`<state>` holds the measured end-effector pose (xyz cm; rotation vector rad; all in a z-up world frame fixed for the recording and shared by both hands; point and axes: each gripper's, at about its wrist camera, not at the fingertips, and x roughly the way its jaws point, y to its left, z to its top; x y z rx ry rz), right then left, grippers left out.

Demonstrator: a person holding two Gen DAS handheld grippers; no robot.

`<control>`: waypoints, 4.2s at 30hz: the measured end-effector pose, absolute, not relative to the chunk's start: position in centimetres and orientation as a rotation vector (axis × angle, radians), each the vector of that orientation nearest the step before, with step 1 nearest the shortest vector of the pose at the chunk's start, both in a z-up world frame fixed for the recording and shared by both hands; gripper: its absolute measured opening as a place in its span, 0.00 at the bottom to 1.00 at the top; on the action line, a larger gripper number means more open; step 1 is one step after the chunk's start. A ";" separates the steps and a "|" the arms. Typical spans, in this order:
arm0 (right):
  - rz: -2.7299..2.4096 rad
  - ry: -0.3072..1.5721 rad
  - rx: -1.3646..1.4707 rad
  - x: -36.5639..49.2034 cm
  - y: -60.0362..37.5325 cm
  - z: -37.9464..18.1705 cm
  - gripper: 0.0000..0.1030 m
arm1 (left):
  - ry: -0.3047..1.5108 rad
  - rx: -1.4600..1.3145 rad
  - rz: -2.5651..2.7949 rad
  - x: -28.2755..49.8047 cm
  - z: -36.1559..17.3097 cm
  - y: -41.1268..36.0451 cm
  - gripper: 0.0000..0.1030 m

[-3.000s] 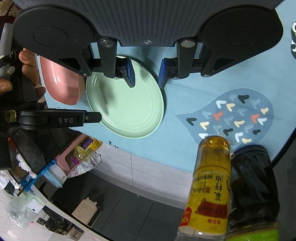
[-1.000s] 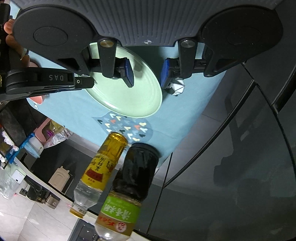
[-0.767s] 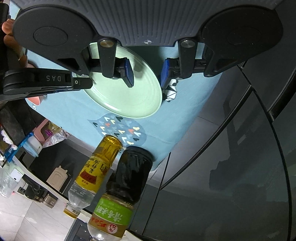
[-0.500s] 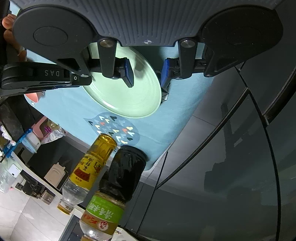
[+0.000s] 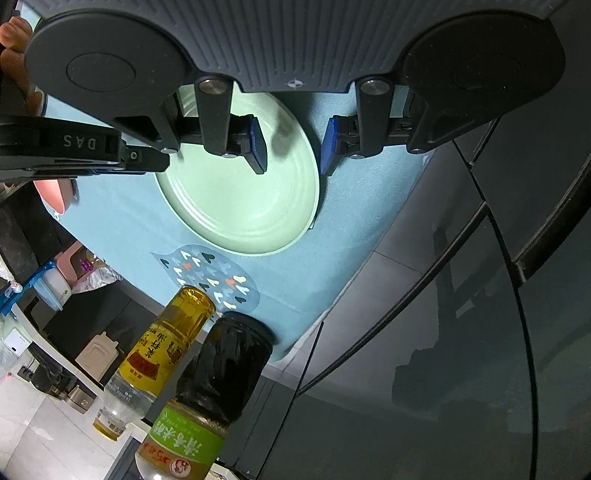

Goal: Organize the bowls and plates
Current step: 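Carry the green plate with both grippers and lower it onto the cloth, then open both grippers and withdraw from the green plate, then move both grippers to the pink square dish and close on its rim, then carry the pink dish and lower it onto the green plate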

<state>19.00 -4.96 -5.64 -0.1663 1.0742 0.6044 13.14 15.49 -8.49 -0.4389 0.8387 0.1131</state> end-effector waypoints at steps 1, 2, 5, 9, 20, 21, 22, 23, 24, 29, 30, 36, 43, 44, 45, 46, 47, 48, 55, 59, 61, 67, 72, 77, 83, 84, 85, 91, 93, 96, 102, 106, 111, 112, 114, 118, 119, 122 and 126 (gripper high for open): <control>0.604 1.068 -0.163 18.9 -5.2 -5.5 0.08 | 0.834 -0.437 0.117 13.0 -8.4 15.5 0.28; 0.602 1.063 -0.160 18.8 -5.4 -5.3 0.08 | 0.827 -0.433 0.123 12.8 -8.2 15.5 0.28; 0.594 1.057 -0.138 18.6 -6.5 -5.1 0.08 | 0.815 -0.429 0.133 12.3 -7.7 15.3 0.28; 0.581 1.065 -0.093 18.5 -8.2 -5.0 0.09 | 0.795 -0.420 0.135 11.7 -6.8 15.0 0.28; 0.525 1.048 0.008 17.8 -14.0 -4.2 0.10 | 0.765 -0.358 0.092 11.0 -4.4 11.7 0.30; 0.522 1.045 0.015 17.7 -14.5 -4.1 0.10 | 0.769 -0.349 0.086 11.0 -4.3 11.2 0.30; 0.519 1.042 0.021 17.7 -14.9 -4.1 0.10 | 0.773 -0.342 0.084 11.1 -4.3 10.9 0.30; 0.515 1.037 0.026 17.5 -15.5 -4.0 0.10 | 0.777 -0.338 0.081 11.1 -4.3 10.5 0.30; 0.513 1.032 0.028 17.4 -15.9 -3.9 0.10 | 0.781 -0.336 0.077 11.2 -4.2 10.1 0.30; 0.499 1.003 0.045 16.4 -18.4 -3.6 0.12 | 0.783 -0.313 0.063 11.4 -3.7 8.5 0.30; 0.496 0.999 0.050 16.3 -18.9 -3.5 0.12 | 0.781 -0.306 0.059 11.4 -3.6 8.1 0.30; 0.472 0.972 0.091 16.0 -21.7 -3.3 0.14 | 0.784 -0.274 0.035 11.7 -2.8 5.9 0.30; 0.437 0.954 0.135 16.0 -24.7 -3.3 0.14 | 0.802 -0.228 0.000 12.3 -2.3 2.9 0.30; 0.431 0.952 0.142 16.1 -25.1 -3.4 0.14 | 0.806 -0.222 -0.006 12.5 -2.2 2.4 0.30; 0.424 0.950 0.148 16.1 -25.5 -3.4 0.14 | 0.808 -0.217 -0.011 12.5 -2.2 2.0 0.30; 0.418 0.948 0.155 16.2 -25.9 -3.5 0.14 | 0.810 -0.212 -0.015 12.7 -2.2 1.6 0.30; 0.413 0.945 0.161 16.1 -26.3 -3.5 0.14 | 0.812 -0.207 -0.022 12.8 -2.1 1.1 0.30; 0.408 0.941 0.167 16.1 -26.8 -3.4 0.14 | 0.815 -0.200 -0.030 13.0 -2.1 0.6 0.30; 0.364 0.909 0.208 16.2 -29.6 -3.0 0.15 | 0.825 -0.189 -0.074 14.2 -1.6 -2.7 0.30; 0.337 0.878 0.227 16.1 -31.1 -2.4 0.15 | 0.823 -0.185 -0.123 15.0 -1.3 -5.2 0.30; 0.320 0.864 0.235 16.0 -31.9 -2.3 0.15 | 0.824 -0.177 -0.146 15.6 -1.3 -6.6 0.30; 0.262 0.846 0.288 16.7 -34.6 -2.8 0.18 | 0.863 -0.197 -0.214 17.9 -2.0 -10.3 0.30; 0.235 0.862 0.319 18.0 -35.7 -4.0 0.18 | 0.894 -0.215 -0.214 20.1 -3.3 -12.6 0.30; 0.231 0.888 0.360 19.1 -36.8 -5.5 0.18 | 0.889 -0.221 -0.176 22.0 -4.1 -13.7 0.30; 0.216 0.901 0.388 20.5 -37.3 -6.5 0.18 | 0.886 -0.206 -0.144 23.7 -5.0 -14.7 0.30; 0.214 0.902 0.389 20.6 -37.3 -6.6 0.18 | 0.893 -0.202 -0.143 24.0 -5.3 -14.9 0.30; 0.211 0.904 0.390 20.8 -37.3 -6.7 0.18 | 0.901 -0.199 -0.143 24.2 -5.5 -15.1 0.30; 0.195 0.920 0.388 21.4 -37.3 -7.4 0.18 | 0.928 -0.181 -0.140 25.1 -6.7 -15.9 0.30; 0.192 0.926 0.381 21.6 -37.2 -7.6 0.18 | 0.937 -0.176 -0.138 25.3 -7.0 -16.1 0.30; 0.180 0.934 0.370 21.9 -37.2 -7.8 0.18 | 0.944 -0.171 -0.139 25.5 -7.3 -16.2 0.30; 0.216 0.960 0.360 22.6 -36.5 -8.5 0.05 | 0.907 -0.132 -0.175 25.6 -7.4 -16.6 0.24; 0.193 0.936 0.305 22.1 -36.0 -8.0 0.05 | 0.906 -0.098 -0.206 25.1 -7.1 -16.3 0.21; 0.199 0.905 0.298 21.4 -35.5 -6.7 0.05 | 0.880 -0.110 -0.211 24.1 -5.9 -15.1 0.21; 0.202 0.896 0.293 21.2 -35.3 -6.3 0.05 | 0.873 -0.109 -0.213 23.8 -5.6 -14.9 0.21; 0.210 0.882 0.287 20.8 -34.8 -5.6 0.05 | 0.856 -0.105 -0.214 23.2 -5.1 -14.4 0.21; 0.238 0.859 0.271 20.0 -33.3 -4.5 0.05 | 0.815 -0.101 -0.200 21.7 -3.8 -12.8 0.21; 0.248 0.855 0.264 19.7 -32.8 -4.3 0.05 | 0.804 -0.100 -0.196 21.3 -3.5 -12.2 0.21; 0.280 0.851 0.248 19.2 -31.2 -3.9 0.05 | 0.780 -0.099 -0.179 20.2 -2.9 -10.6 0.21; 0.322 0.849 0.227 18.7 -29.1 -3.3 0.05 | 0.770 -0.118 -0.151 18.8 -2.3 -7.9 0.21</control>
